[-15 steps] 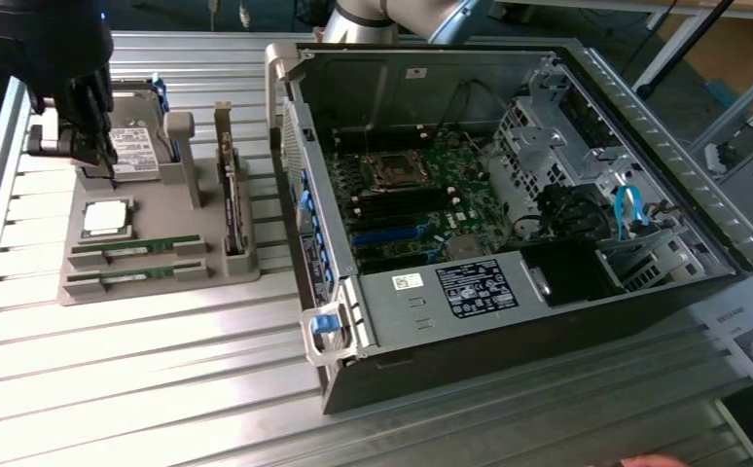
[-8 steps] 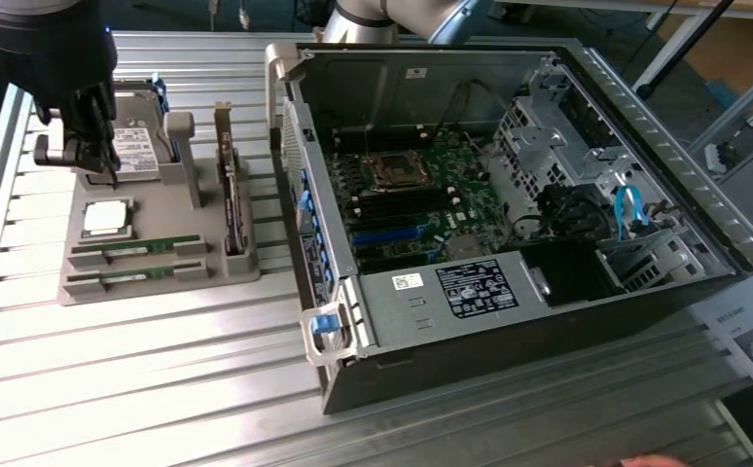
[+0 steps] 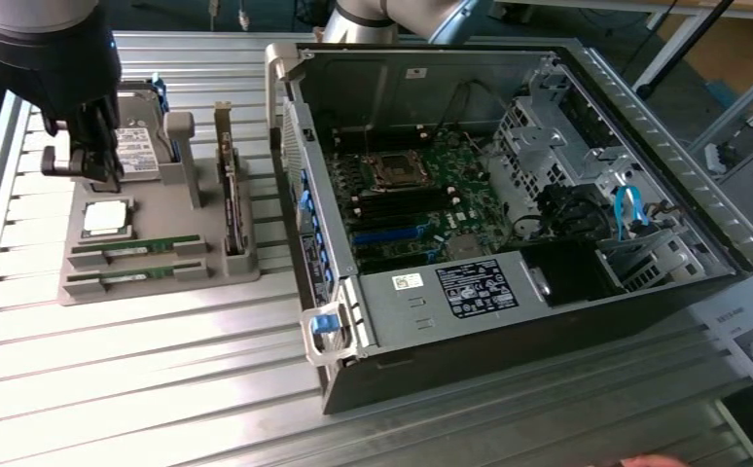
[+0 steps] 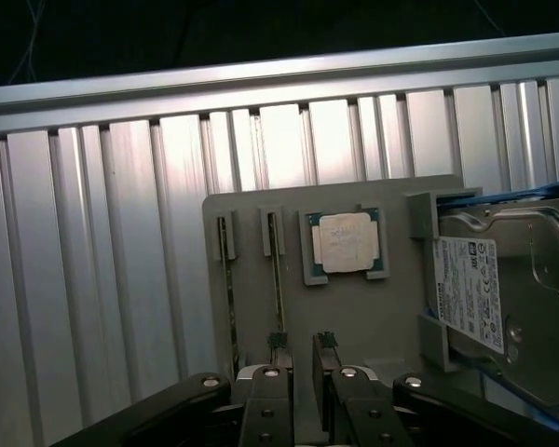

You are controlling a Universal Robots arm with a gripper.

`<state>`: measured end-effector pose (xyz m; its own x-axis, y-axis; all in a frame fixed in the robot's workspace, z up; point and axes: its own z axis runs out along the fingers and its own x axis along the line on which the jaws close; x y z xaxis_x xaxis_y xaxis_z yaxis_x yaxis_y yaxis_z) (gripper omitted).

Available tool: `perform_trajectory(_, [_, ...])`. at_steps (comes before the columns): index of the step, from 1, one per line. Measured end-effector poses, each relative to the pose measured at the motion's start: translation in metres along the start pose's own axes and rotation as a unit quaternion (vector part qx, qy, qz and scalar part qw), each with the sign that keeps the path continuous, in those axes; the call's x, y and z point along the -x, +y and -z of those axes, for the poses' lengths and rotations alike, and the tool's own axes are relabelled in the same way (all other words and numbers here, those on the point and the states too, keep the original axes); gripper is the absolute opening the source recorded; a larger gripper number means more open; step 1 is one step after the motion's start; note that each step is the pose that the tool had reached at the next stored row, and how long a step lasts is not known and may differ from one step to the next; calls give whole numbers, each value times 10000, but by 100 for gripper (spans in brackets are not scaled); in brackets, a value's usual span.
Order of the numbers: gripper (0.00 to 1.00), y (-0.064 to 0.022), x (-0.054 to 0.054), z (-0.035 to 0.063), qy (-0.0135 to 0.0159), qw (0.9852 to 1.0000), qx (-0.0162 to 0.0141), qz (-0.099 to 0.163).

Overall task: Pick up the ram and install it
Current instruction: 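Pick up the ram and move it above insertion slot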

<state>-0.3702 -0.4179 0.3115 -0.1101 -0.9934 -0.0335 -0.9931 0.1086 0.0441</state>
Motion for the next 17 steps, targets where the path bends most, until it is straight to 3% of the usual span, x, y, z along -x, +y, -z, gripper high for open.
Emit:
perform_trajectory(9, [24,-5,-4,-104,0,10000,0,0])
perform_trajectory(17, [24,-6,-9,-111,0,10000,-1,1])
